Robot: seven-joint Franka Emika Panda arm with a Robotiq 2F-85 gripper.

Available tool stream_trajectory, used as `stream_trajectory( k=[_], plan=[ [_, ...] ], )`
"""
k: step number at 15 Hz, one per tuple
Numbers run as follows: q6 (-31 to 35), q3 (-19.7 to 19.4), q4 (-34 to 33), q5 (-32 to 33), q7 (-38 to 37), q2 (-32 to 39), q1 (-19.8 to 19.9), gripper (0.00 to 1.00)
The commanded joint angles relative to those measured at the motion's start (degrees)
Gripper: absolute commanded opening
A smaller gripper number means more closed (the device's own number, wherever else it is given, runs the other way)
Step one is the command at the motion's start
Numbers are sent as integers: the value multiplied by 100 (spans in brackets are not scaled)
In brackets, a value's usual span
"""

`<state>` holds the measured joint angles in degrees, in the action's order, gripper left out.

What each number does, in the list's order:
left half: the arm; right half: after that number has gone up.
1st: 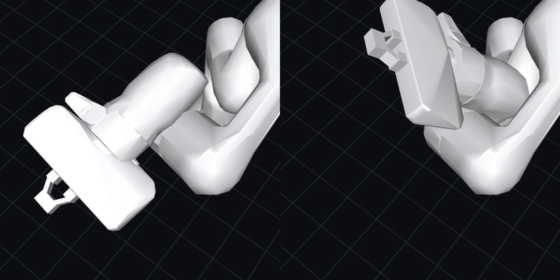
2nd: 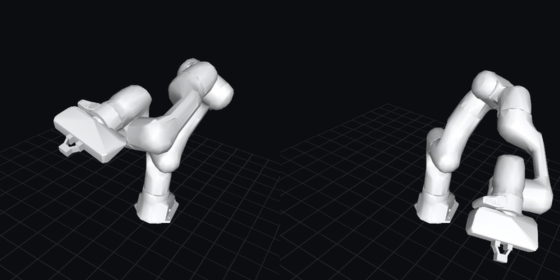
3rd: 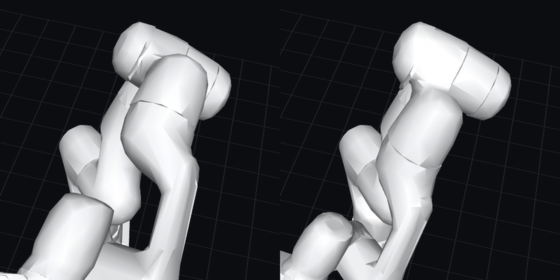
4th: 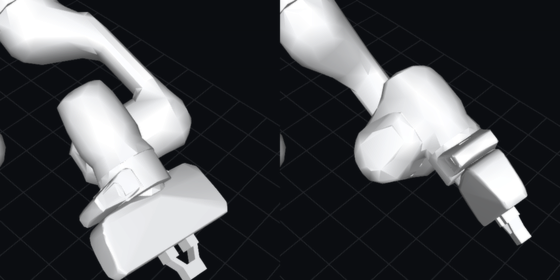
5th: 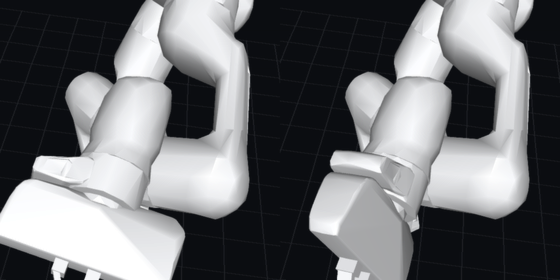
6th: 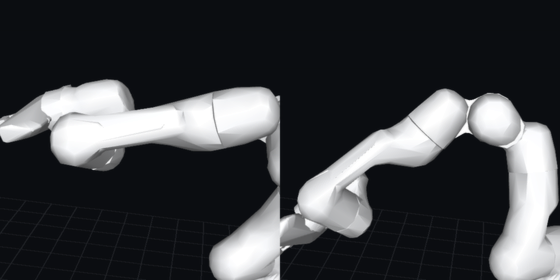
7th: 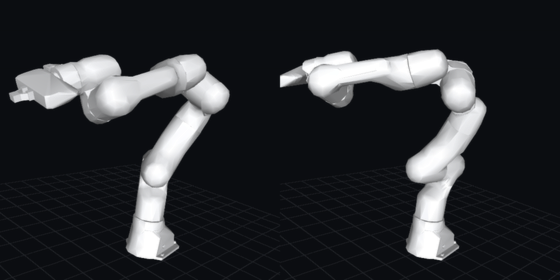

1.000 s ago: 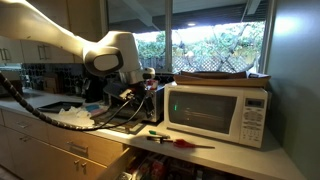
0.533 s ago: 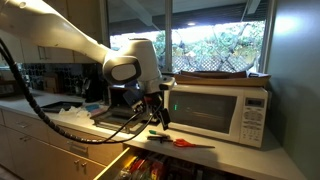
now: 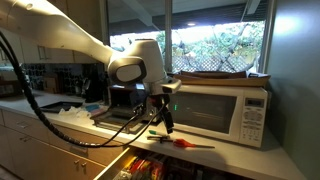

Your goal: Pick up the scissors and put it in the tray of the oven

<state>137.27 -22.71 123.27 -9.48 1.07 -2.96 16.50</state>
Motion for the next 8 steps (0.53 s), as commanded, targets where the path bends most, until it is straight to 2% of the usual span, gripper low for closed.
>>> stream_trajectory(
  k=[1, 5, 6, 8],
  plan=[
    [325, 211, -100, -187, -1050, 460, 48, 100],
    [1042, 375, -180, -83, -2159, 1069, -5, 100],
    [1249, 411, -204, -120, -2267, 1216, -25, 80],
    [1704, 432, -249, -45, -2525, 1488, -81, 66]
  ],
)
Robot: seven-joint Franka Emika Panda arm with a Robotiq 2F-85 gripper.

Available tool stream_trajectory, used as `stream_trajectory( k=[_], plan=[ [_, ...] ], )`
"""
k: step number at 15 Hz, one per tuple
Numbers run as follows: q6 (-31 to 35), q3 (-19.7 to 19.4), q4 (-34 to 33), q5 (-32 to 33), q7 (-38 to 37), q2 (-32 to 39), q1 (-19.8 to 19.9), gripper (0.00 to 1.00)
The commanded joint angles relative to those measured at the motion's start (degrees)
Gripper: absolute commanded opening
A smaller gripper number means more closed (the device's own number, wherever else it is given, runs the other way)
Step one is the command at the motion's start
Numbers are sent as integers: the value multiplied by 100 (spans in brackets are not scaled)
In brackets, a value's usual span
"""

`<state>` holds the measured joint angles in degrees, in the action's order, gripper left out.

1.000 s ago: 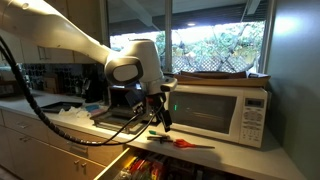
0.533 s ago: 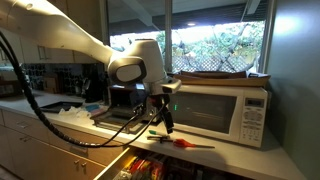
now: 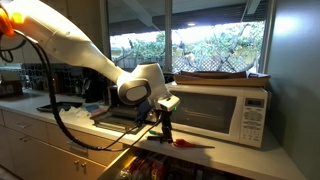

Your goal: Pick up the scissors and put it in the tray of the oven

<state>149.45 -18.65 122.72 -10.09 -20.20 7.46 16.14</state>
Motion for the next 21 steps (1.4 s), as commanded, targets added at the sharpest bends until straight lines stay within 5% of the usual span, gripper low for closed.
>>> stream_trajectory(
  k=[1, 3, 15, 21],
  plan=[
    [703, 12, -202, 69, -530, 554, -82, 56],
    [1062, -11, -251, 86, -687, 770, -168, 46],
    [1340, -171, -764, 7, -1036, 1654, -445, 43],
    [1218, -188, -1032, 26, -1034, 1940, -512, 20]
  ],
)
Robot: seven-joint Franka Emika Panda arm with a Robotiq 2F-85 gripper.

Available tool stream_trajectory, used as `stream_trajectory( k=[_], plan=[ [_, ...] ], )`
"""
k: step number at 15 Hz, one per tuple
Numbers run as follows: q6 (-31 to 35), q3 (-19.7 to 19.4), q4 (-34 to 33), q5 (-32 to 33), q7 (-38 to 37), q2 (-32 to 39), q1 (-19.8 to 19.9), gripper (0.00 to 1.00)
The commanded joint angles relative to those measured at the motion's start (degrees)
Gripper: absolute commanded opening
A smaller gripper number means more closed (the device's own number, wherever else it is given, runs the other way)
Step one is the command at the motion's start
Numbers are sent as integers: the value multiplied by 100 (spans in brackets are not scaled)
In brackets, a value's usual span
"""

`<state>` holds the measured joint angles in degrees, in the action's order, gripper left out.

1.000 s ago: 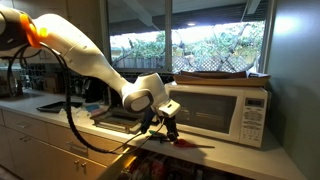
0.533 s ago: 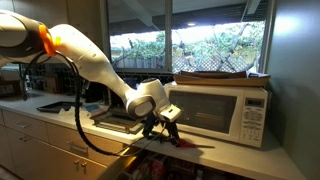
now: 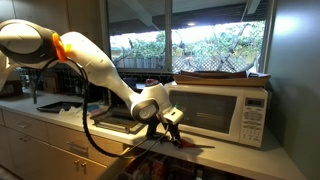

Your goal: Pick up the scissors and put it in the tray of the oven

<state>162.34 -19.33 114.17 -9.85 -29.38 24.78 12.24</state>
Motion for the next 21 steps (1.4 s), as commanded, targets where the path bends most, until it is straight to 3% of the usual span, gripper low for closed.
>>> stream_trajectory(
  k=[1, 4, 7, 11, 13, 16, 21],
  plan=[
    [-108, -137, -205, 18, -123, 248, -144, 16],
    [-223, -202, -246, 64, -134, 299, -212, 19],
    [-500, -424, -179, 237, -259, 115, -380, 1],
    [-676, -816, 210, 669, -417, -600, -695, 2],
    [-1147, -936, 403, 1098, -363, -1094, -760, 2],
    [-1811, -652, 840, 1449, 255, -2104, -513, 2],
    [-3205, -174, 1374, 1324, 1351, -3487, -90, 2]
  ],
)
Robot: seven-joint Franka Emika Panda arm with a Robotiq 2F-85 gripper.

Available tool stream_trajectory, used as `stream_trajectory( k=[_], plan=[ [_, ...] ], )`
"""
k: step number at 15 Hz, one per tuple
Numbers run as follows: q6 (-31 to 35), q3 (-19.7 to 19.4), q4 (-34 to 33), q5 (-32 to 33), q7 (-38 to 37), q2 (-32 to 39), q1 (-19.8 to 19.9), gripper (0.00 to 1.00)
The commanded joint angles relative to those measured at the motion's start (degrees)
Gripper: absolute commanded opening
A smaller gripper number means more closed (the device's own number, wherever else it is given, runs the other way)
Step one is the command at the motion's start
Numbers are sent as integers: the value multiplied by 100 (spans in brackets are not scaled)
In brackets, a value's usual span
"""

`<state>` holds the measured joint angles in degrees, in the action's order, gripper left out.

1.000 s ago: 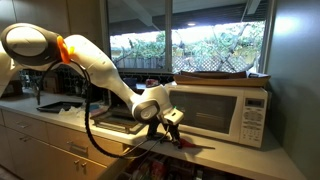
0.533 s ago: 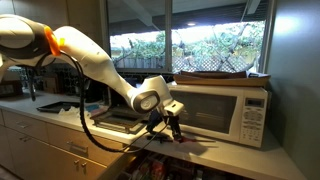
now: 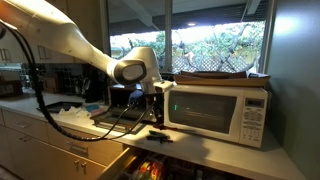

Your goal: Pick up the scissors and put it in the tray of the oven

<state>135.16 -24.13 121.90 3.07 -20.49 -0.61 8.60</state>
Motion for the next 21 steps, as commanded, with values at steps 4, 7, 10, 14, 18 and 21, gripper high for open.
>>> stream_trajectory(
  k=[4, 7, 10, 14, 18, 21],
  plan=[
    [-795, 854, 1011, 44, 231, -1709, 371, 2],
    [-997, 1111, 1343, -376, 955, -2224, 167, 2],
    [-940, 1277, 1140, -309, 750, -1990, 296, 7],
    [-511, 1772, 1333, -53, -558, -2104, 473, 2],
    [32, 2650, 1462, 181, -2001, -2141, 459, 2],
    [146, 3035, 1475, 332, -2639, -2150, 343, 2]
  ],
)
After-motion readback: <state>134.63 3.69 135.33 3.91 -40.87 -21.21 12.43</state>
